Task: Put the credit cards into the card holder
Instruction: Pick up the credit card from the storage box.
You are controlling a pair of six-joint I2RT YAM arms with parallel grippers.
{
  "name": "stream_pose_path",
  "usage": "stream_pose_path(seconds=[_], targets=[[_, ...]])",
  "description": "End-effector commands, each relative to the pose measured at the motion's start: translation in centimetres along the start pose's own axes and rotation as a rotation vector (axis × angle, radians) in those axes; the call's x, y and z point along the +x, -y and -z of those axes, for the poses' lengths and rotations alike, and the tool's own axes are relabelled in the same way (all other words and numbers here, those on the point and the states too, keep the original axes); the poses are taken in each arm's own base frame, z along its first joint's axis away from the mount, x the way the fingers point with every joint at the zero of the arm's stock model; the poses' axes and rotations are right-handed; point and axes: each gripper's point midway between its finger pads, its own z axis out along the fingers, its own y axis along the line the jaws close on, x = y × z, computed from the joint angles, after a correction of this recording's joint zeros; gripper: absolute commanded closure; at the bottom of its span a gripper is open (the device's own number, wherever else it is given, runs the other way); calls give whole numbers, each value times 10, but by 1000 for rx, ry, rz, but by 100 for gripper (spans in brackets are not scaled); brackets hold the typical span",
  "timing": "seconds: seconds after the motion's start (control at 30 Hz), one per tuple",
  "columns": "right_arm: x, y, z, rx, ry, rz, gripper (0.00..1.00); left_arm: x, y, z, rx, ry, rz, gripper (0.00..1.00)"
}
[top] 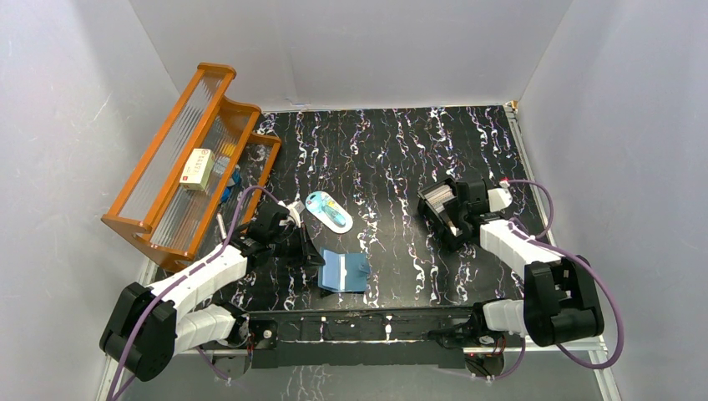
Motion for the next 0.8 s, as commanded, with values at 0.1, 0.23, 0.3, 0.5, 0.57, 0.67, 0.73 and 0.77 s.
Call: stream_pose_path(seconds=[0.1,0.23,0.3,0.5,0.57,0.67,0.73,0.77], targets=[[-11,5,4,5,58,-5,69,-1,7,3,22,-2,-4,100],[-13,4,6,-4,61,-8,73,-1,8,3,23,-1,-3,100],[-14,3,7,-7,66,-10,75,-1,7,3,23,0,-3,100],[-16,1,12,-10,69,-13,78,0,7,3,22,-1,-1,100],[-18,0,14,-7,67,-13,79,0,7,3,22,-1,0,100],[-21,-3,19,-3,70,-12,81,-1,7,3,22,-2,-2,100],[-24,-5,21,-6,74,-10,85,-1,8,3,23,-2,-4,100],[-25,-5,23,-5,76,-8,88,-1,8,3,24,-1,-4,100]])
